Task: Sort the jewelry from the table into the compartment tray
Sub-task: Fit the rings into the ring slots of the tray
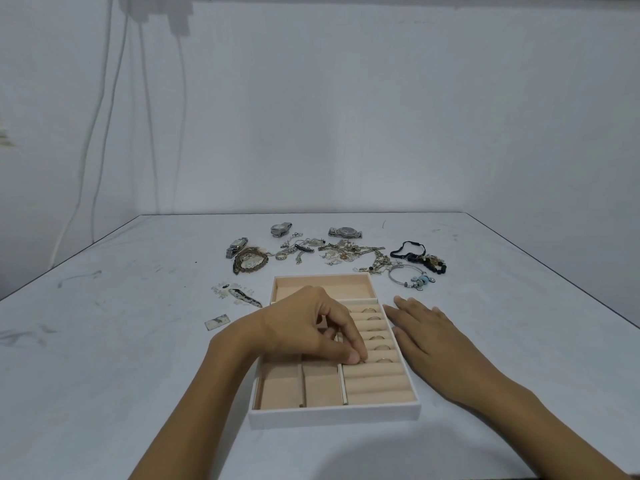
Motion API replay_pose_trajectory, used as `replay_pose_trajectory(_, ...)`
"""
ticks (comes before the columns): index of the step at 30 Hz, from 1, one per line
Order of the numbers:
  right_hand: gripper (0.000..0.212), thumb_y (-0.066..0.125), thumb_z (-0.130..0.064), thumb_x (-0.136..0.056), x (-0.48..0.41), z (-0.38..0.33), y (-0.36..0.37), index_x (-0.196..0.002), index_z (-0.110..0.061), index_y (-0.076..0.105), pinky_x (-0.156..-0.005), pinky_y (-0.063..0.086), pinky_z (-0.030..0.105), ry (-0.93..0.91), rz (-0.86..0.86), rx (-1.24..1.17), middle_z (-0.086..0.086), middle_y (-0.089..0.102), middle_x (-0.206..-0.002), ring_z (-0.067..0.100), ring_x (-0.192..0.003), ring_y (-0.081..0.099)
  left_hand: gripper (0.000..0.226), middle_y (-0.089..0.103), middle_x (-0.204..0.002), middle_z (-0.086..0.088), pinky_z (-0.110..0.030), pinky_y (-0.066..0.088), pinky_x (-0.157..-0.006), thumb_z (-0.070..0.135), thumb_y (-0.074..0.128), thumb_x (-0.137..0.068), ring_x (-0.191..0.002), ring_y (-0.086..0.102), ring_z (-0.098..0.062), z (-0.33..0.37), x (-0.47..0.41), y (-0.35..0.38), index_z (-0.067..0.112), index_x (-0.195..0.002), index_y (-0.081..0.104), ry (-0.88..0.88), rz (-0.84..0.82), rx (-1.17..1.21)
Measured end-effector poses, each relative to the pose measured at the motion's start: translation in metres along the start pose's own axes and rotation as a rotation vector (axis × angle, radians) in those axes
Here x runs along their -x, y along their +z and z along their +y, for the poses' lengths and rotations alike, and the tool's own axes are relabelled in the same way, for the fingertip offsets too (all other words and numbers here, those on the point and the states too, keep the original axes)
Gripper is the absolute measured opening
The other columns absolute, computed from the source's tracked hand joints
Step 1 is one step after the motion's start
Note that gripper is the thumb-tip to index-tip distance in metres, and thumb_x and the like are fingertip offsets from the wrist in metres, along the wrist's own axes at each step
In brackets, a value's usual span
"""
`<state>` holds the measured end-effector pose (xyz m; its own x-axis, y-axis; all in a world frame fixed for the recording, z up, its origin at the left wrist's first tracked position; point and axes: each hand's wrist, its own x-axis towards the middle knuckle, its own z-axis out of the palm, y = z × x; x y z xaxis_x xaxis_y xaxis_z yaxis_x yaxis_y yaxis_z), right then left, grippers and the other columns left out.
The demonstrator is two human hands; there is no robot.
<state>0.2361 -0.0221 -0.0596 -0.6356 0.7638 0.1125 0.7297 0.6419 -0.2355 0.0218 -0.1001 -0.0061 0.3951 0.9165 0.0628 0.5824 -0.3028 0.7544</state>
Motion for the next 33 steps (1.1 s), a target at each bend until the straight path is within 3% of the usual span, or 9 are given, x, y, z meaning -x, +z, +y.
replay_pose_trajectory(5, 0.047, 0.018, -0.035, -0.104, 0.000, 0.000, -0.001, -0.151, -0.033, 0.018, -0.119, 0.000, 0.030, 0.002, -0.005, 0.002, -0.009, 0.009, -0.161, 0.007, -0.148, 0.003, 0.013, 0.070, -0.085, -0.008, -0.028, 0.041, -0.064, 0.018, 0.077, -0.078, -0.068, 0.047, -0.019, -0.001, 0.000, 0.000, 0.015, -0.091, 0.078, 0.012, 0.002, 0.002)
replay_pose_trajectory(9, 0.047, 0.018, -0.035, -0.104, -0.001, 0.000, 0.000, -0.151, -0.033, 0.018, -0.119, 0.001, 0.030, 0.002, -0.010, 0.008, -0.008, 0.008, -0.161, 0.007, -0.148, 0.003, 0.013, 0.070, -0.084, -0.007, -0.031, 0.042, -0.064, 0.019, 0.077, -0.079, -0.069, 0.049, -0.030, -0.001, 0.000, 0.001, 0.015, -0.091, 0.078, 0.019, 0.014, 0.007)
replay_pose_trajectory(12, 0.047, 0.018, -0.035, -0.104, -0.001, 0.000, 0.001, -0.151, -0.033, 0.018, -0.119, 0.001, 0.030, 0.001, -0.010, 0.007, -0.009, 0.009, -0.161, 0.007, -0.148, 0.003, 0.012, 0.071, -0.084, -0.007, -0.030, 0.041, -0.064, 0.020, 0.077, -0.079, -0.068, 0.049, -0.025, -0.002, 0.000, 0.000, 0.016, -0.090, 0.078, 0.021, 0.010, 0.006)
replay_pose_trajectory(16, 0.047, 0.018, -0.035, -0.104, -0.001, 0.000, 0.001, -0.151, -0.033, 0.019, -0.120, 0.001, 0.031, 0.000, -0.003, 0.004, -0.008, 0.011, -0.160, 0.007, -0.148, 0.004, 0.014, 0.072, -0.087, -0.010, -0.044, 0.048, -0.073, 0.025, 0.076, -0.079, -0.082, 0.057, -0.041, -0.002, 0.000, -0.003, 0.017, -0.091, 0.077, 0.027, 0.074, 0.016)
replay_pose_trajectory(21, 0.045, 0.025, -0.032, -0.104, 0.000, -0.005, -0.010, -0.148, -0.030, 0.029, -0.118, 0.014, 0.028, -0.027, 0.004, -0.007, -0.007, 0.025, -0.156, 0.009, -0.145, 0.018, 0.009, 0.073, -0.085, -0.002, -0.012, 0.042, -0.063, 0.018, 0.072, -0.083, -0.075, 0.063, -0.013, -0.008, 0.003, -0.018, 0.018, -0.091, 0.076, -0.001, 0.402, 0.068)
replay_pose_trajectory(24, 0.039, 0.036, -0.029, -0.099, -0.009, -0.005, -0.028, -0.137, -0.030, 0.046, -0.099, 0.036, 0.026, -0.024, -0.025, -0.004, -0.011, 0.046, -0.138, 0.012, -0.128, 0.042, 0.012, 0.071, -0.089, 0.007, -0.012, 0.045, -0.070, 0.011, 0.066, -0.087, -0.083, 0.061, -0.008, -0.029, 0.005, -0.031, 0.019, -0.092, 0.074, -0.091, 0.732, 0.073)
replay_pose_trajectory(26, 0.032, 0.043, -0.024, -0.094, -0.025, -0.002, -0.042, -0.119, -0.032, 0.062, -0.094, 0.044, 0.031, 0.025, -0.062, -0.051, -0.012, 0.059, -0.121, 0.014, -0.114, 0.054, 0.020, 0.069, -0.093, 0.013, -0.020, 0.049, -0.079, 0.009, 0.062, -0.088, -0.088, 0.062, -0.010, -0.051, 0.007, -0.038, 0.027, -0.089, 0.071, -0.218, 0.897, -0.085)
replay_pose_trajectory(30, 0.025, 0.056, -0.014, -0.085, -0.072, 0.006, -0.064, -0.075, -0.034, 0.066, -0.083, 0.054, 0.037, 0.072, 0.025, -0.192, -0.009, 0.068, -0.078, 0.016, -0.079, 0.066, 0.026, 0.058, -0.112, 0.009, -0.032, 0.042, -0.087, 0.013, 0.054, -0.088, -0.108, 0.053, -0.015, -0.084, 0.012, -0.042, 0.030, -0.104, 0.064, -0.526, 0.815, -0.363)
replay_pose_trajectory(33, 0.017, 0.061, -0.013, -0.083, -0.109, 0.004, -0.068, -0.076, -0.025, 0.070, -0.082, 0.055, 0.041, 0.100, 0.151, -0.314, -0.001, 0.069, -0.082, 0.021, -0.080, 0.066, 0.032, 0.054, -0.128, -0.002, -0.037, 0.035, -0.097, 0.027, 0.047, -0.091, -0.119, 0.049, -0.023, -0.093, 0.009, -0.041, 0.024, -0.119, 0.060, -0.603, 0.725, -0.512)
